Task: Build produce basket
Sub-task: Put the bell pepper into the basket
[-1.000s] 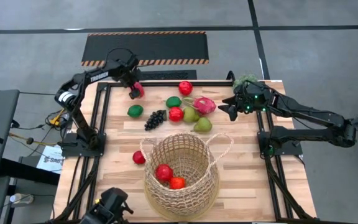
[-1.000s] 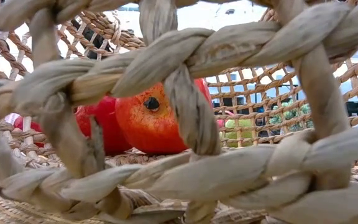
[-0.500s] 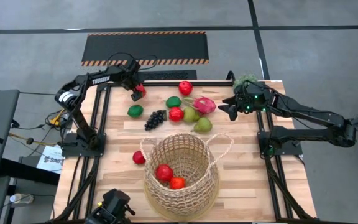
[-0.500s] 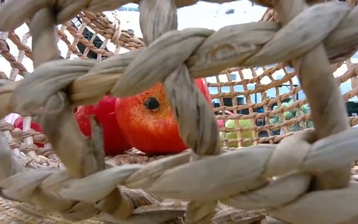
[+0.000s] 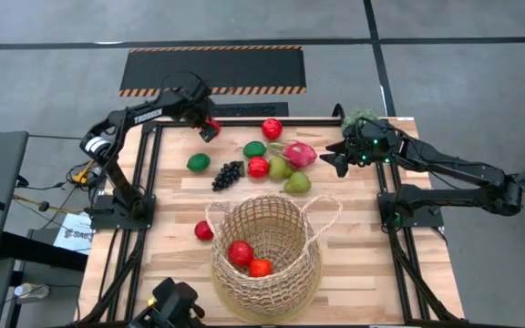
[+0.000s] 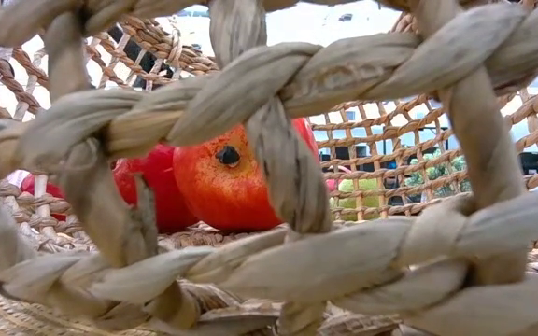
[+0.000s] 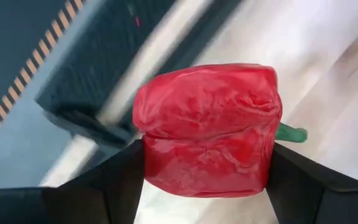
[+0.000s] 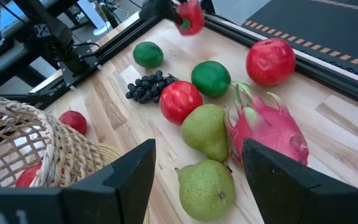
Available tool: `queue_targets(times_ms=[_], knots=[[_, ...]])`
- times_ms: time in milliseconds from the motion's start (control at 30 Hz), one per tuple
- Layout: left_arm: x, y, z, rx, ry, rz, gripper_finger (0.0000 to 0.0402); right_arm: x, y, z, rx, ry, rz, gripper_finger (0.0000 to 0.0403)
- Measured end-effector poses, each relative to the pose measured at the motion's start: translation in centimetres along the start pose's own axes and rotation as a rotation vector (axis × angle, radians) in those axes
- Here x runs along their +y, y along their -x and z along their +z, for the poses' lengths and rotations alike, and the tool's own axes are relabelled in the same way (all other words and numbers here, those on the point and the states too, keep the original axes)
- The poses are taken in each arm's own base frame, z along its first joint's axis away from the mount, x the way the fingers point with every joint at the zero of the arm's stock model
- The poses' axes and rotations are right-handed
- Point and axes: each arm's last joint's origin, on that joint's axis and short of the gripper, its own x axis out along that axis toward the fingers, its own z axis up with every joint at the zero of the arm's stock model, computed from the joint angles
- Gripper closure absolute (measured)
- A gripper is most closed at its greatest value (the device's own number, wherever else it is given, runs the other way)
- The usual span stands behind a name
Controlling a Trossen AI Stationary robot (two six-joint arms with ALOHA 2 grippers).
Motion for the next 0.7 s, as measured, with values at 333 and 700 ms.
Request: queue_targets(times_ms=[333,700], knots=[[-3.4,14.9,4.1,-0.421,0.120,-0.105,0.0147,0.0,0.0,0.0,0.001,0.000,0.000,0.0143],[-15.6,27.4,1.4,-0.787,-0.026,-0.546,0.0138,0.0,0.0,0.0,0.000,0.008,0.000,0.0143]])
